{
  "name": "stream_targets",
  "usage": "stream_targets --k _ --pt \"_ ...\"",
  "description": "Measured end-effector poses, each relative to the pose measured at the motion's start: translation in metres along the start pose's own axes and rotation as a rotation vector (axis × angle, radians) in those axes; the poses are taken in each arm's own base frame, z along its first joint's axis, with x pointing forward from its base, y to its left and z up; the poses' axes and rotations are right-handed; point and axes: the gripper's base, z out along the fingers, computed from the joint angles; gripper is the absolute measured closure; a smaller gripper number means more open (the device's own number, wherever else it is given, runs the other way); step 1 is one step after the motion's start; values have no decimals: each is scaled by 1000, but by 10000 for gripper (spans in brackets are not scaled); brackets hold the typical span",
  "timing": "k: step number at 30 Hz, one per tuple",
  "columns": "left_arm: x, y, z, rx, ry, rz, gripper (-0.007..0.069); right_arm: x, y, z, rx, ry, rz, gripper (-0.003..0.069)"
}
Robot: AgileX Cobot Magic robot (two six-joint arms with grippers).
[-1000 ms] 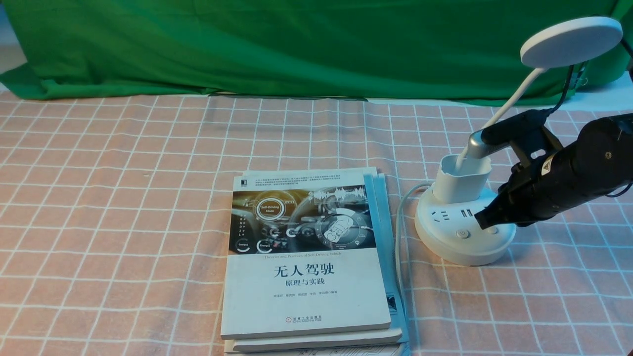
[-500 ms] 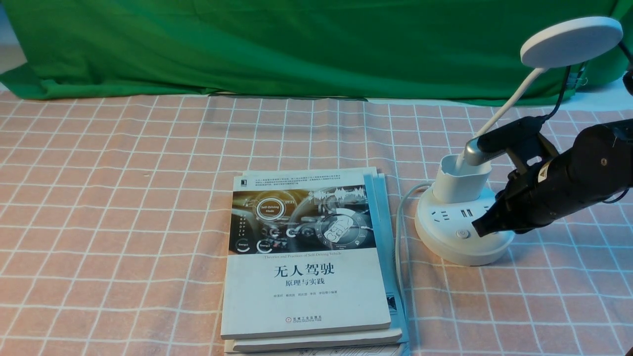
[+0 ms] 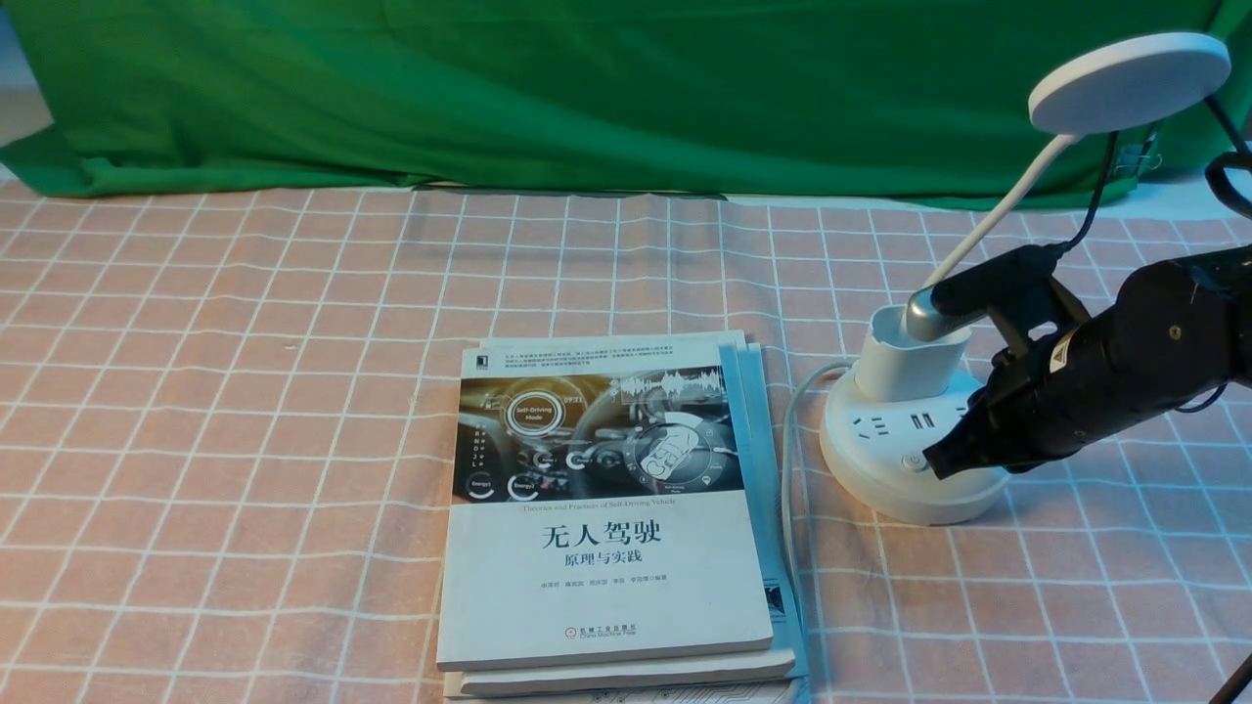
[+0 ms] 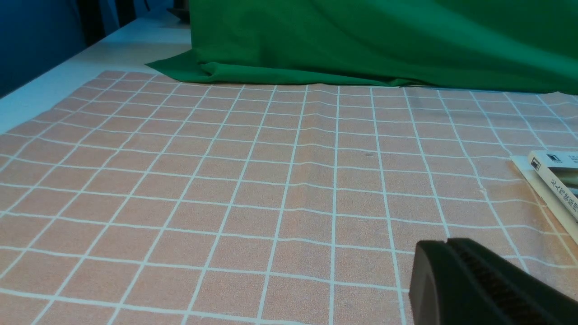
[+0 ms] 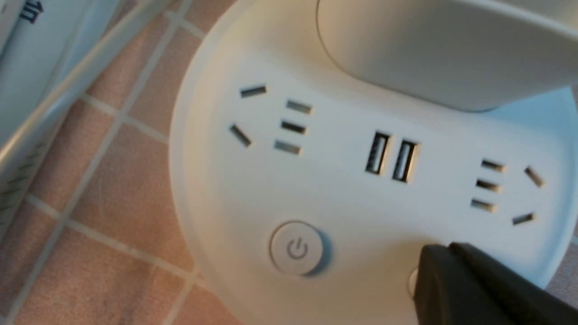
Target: Turn on the table lamp on the pink coffee tablecloth with your hand.
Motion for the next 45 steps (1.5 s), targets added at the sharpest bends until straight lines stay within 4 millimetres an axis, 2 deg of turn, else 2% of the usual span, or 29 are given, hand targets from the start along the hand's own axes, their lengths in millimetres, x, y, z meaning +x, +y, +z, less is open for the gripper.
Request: stream_targets --k 5,8,10,12,16,19,20,23,24,31,36,37,42,45 --pt "0 0 0 0 0 0 603 0 0 1 -1 3 2 629" --pt "0 0 0 0 0 0 603 -1 0 -3 1 -6 18 629" --pt "0 0 0 0 0 0 603 0 0 -13 0 -5 40 629" --pt "0 0 0 0 0 0 603 0 1 -30 6 -36 51 629" --pt "0 0 0 0 0 0 603 10 4 -86 29 -171 85 629" --pt "0 0 0 0 0 0 603 32 14 -121 33 -273 108 629" --pt "0 0 0 0 0 0 603 45 19 -135 36 -332 116 628" --pt "0 0 0 0 0 0 603 66 24 -160 43 -461 160 625" --pt "0 0 0 0 0 0 603 80 26 -175 43 -530 193 624" --pt "0 0 0 0 0 0 603 131 37 -214 30 -740 279 613" --pt "0 0 0 0 0 0 603 161 43 -227 49 -862 248 599" --pt "0 0 0 0 0 0 603 162 43 -228 50 -865 247 598" --pt "0 0 0 0 0 0 603 181 47 -222 57 -920 239 575" --pt "0 0 0 0 0 0 603 193 49 -211 70 -976 238 567"
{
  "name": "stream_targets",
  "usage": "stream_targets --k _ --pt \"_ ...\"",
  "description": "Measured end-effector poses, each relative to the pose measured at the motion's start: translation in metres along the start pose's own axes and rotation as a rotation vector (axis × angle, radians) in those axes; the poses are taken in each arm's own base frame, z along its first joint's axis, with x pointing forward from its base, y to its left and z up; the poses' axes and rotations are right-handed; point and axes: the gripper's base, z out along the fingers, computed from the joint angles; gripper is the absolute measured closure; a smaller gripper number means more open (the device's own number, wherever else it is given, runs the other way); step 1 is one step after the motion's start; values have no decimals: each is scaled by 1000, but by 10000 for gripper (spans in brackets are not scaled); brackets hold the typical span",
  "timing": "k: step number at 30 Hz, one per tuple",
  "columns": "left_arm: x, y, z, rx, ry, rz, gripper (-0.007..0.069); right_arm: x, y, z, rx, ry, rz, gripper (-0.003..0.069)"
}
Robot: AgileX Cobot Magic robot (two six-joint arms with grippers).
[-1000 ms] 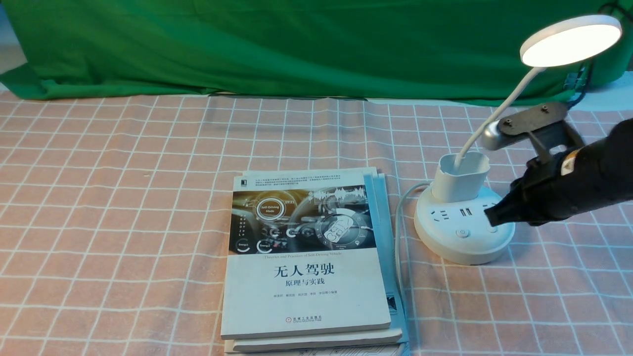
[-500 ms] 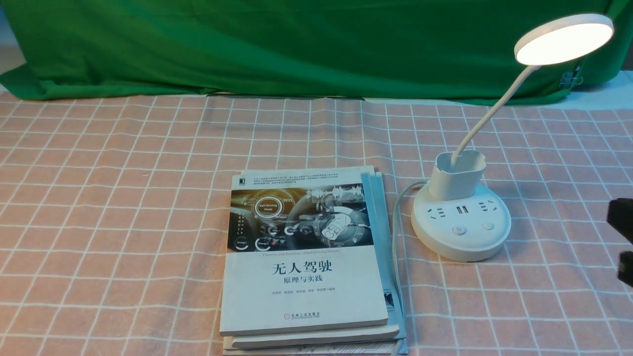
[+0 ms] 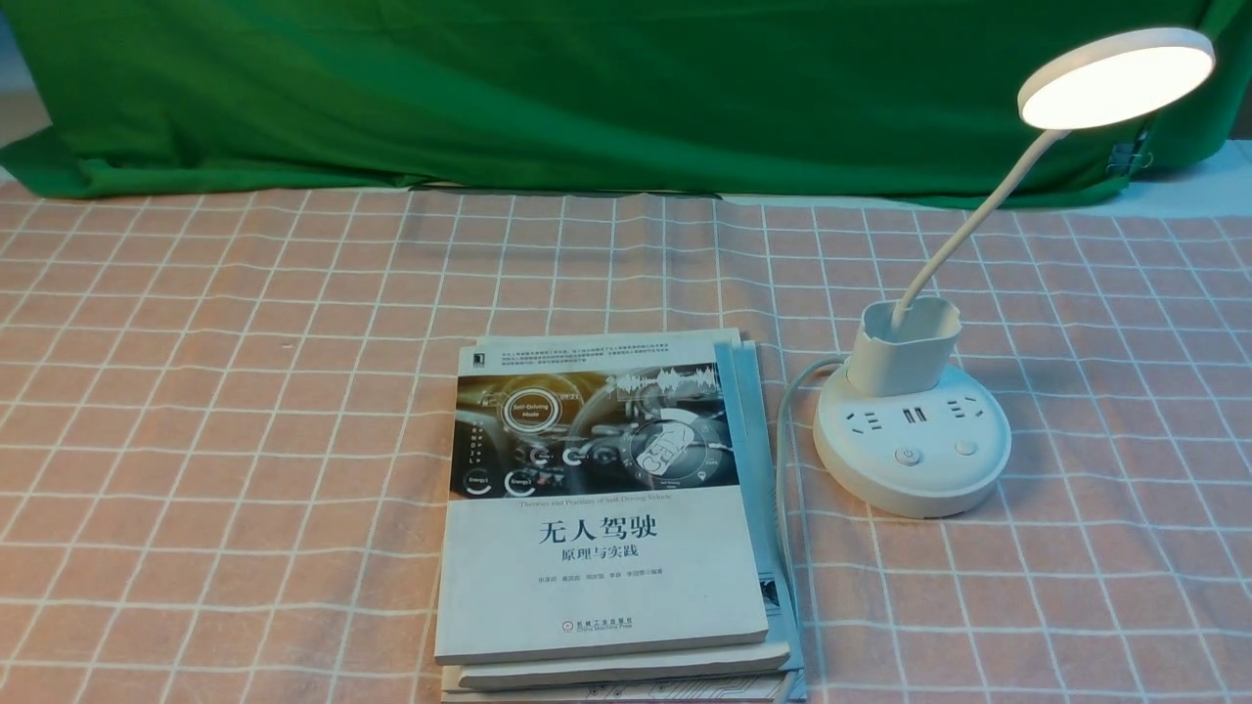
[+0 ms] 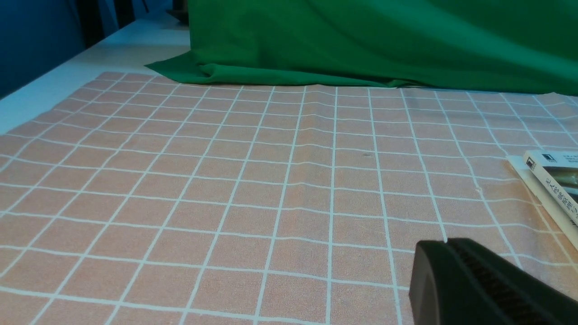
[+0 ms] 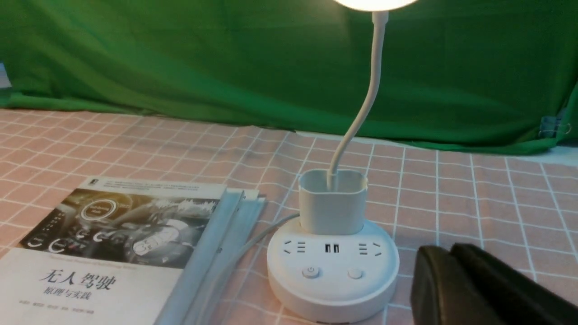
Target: Turn on the table lamp on the pink coffee tablecloth with your hand.
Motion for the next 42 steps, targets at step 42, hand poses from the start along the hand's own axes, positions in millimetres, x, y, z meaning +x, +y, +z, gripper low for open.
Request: stream_targets --k 42 --pt "0 0 0 0 0 0 603 78 -23 -13 336 24 18 456"
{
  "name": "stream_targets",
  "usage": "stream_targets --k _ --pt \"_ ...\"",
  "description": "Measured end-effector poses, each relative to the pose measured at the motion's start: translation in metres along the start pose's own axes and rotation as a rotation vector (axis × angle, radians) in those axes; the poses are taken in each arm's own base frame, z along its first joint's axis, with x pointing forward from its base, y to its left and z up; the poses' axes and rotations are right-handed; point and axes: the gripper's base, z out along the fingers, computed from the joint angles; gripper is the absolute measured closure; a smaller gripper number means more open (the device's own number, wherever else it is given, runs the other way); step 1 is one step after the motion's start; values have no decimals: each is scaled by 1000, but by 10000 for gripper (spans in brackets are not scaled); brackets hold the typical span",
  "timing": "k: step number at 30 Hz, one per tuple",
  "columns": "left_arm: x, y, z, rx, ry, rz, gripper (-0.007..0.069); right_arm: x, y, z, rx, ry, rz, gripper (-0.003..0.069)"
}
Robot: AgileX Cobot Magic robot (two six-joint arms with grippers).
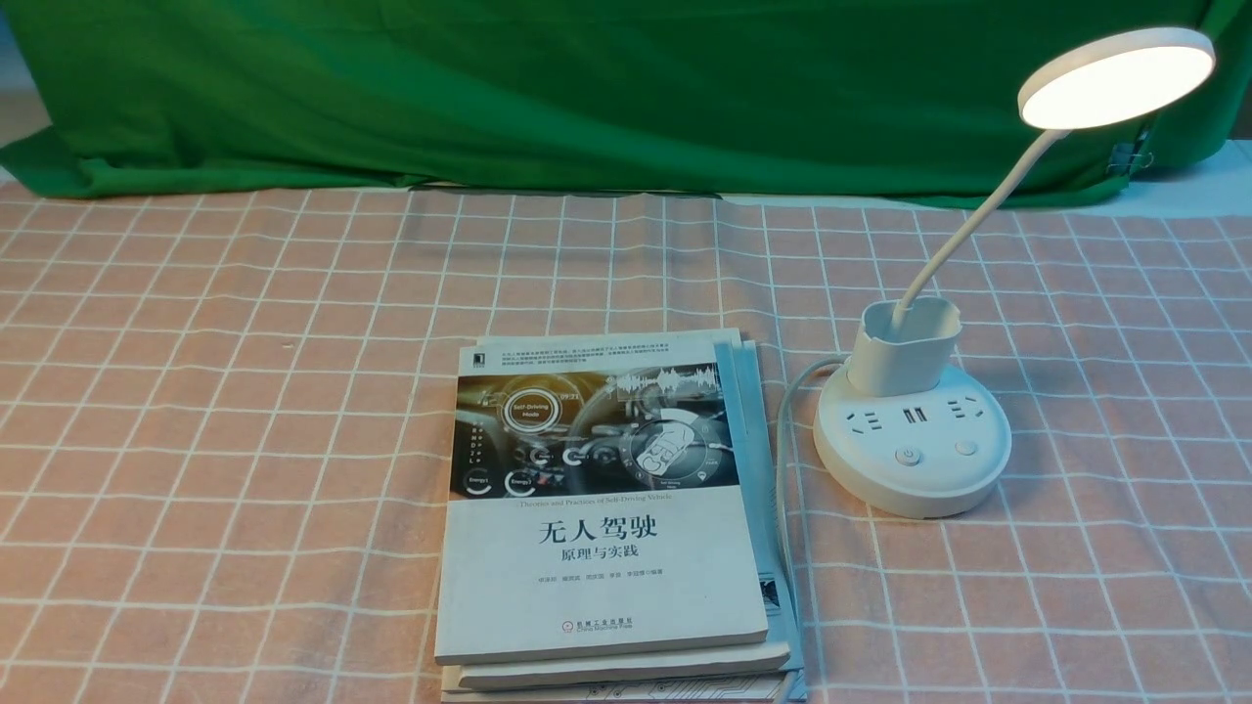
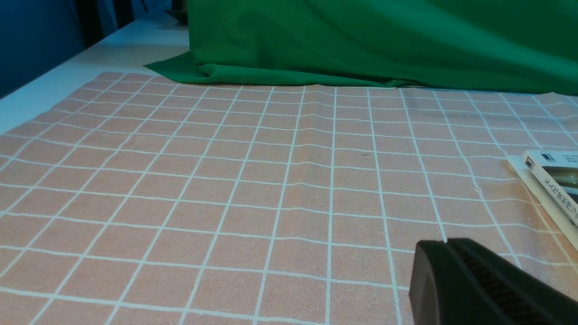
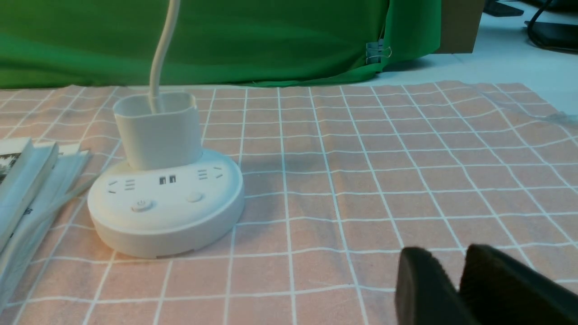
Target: Turn on the table lamp on the pink coffee tablecloth with your hand.
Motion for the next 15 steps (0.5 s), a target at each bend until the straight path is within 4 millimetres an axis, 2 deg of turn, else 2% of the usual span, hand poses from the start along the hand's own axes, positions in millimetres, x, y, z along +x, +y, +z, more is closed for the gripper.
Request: stream_targets --k 15 --pt "0 0 0 0 0 0 603 0 0 0 0 0 0 431"
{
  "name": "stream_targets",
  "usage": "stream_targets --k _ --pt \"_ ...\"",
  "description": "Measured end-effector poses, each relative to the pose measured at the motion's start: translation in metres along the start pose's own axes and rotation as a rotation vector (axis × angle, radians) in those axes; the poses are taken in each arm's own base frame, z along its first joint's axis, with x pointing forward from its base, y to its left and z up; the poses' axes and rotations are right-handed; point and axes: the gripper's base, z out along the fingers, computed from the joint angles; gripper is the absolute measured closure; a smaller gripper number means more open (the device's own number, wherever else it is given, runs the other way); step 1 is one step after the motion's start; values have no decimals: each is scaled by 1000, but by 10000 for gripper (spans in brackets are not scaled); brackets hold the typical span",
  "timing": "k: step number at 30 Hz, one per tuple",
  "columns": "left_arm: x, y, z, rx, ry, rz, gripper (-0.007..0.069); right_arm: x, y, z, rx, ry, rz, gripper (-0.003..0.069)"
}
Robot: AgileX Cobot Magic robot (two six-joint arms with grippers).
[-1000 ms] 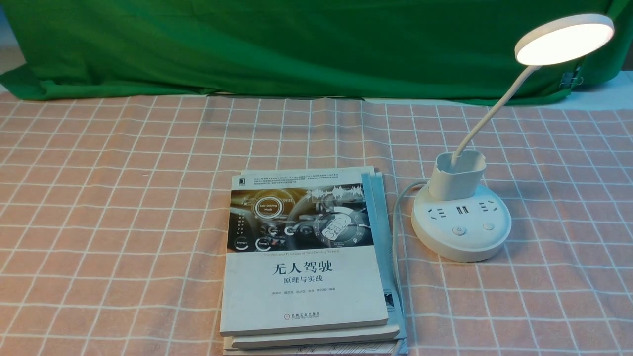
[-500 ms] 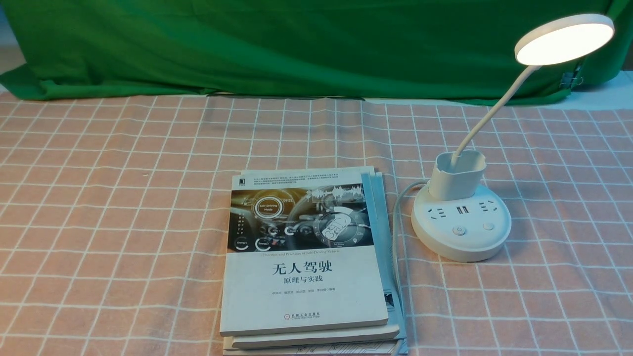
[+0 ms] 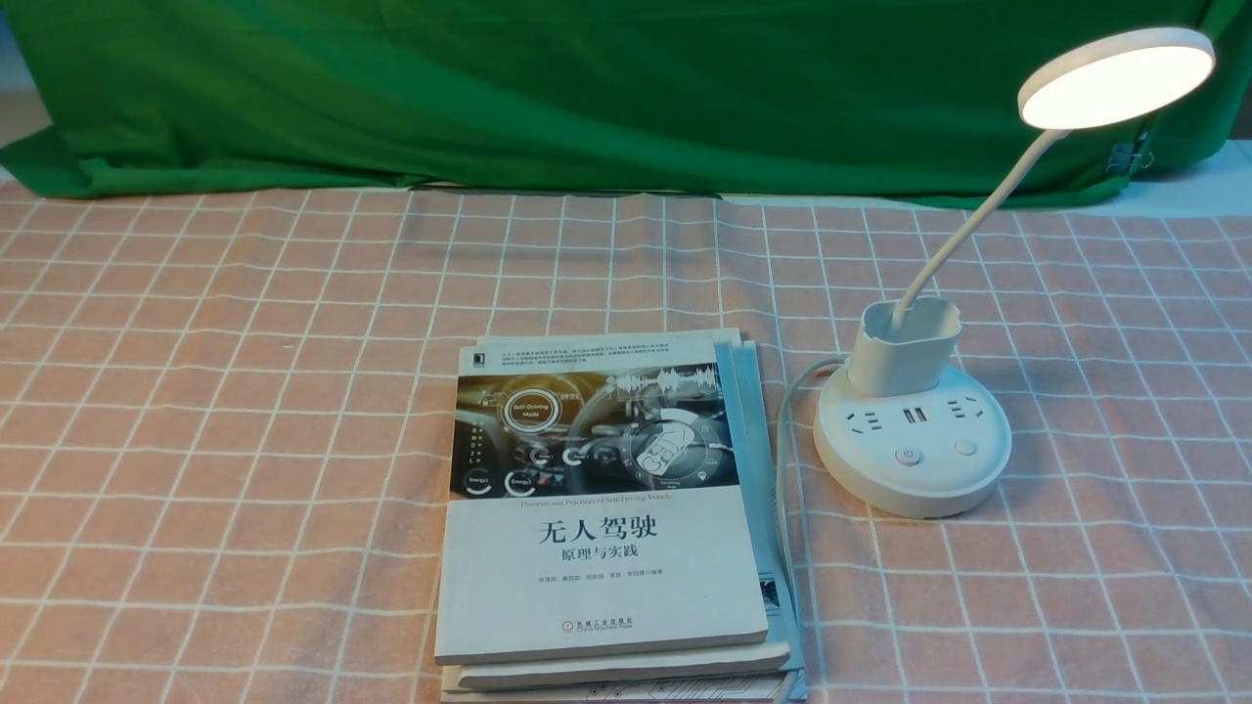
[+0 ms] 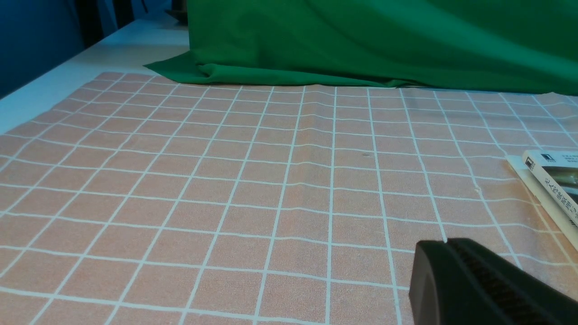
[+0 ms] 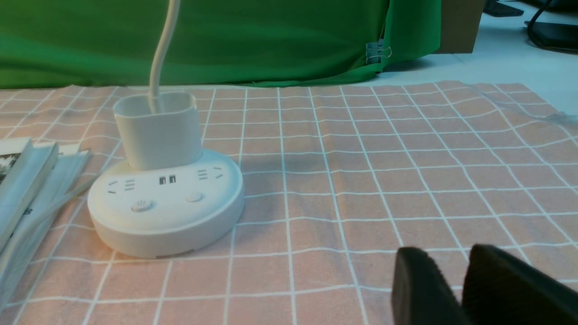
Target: Turn on the table lamp on the pink coffee tablecloth with your hand.
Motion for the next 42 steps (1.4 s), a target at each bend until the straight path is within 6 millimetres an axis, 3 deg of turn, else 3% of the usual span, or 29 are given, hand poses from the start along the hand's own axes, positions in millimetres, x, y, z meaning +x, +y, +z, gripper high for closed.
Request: stream_targets --k 42 --pt "0 0 0 0 0 0 603 0 0 0 0 0 -1 421"
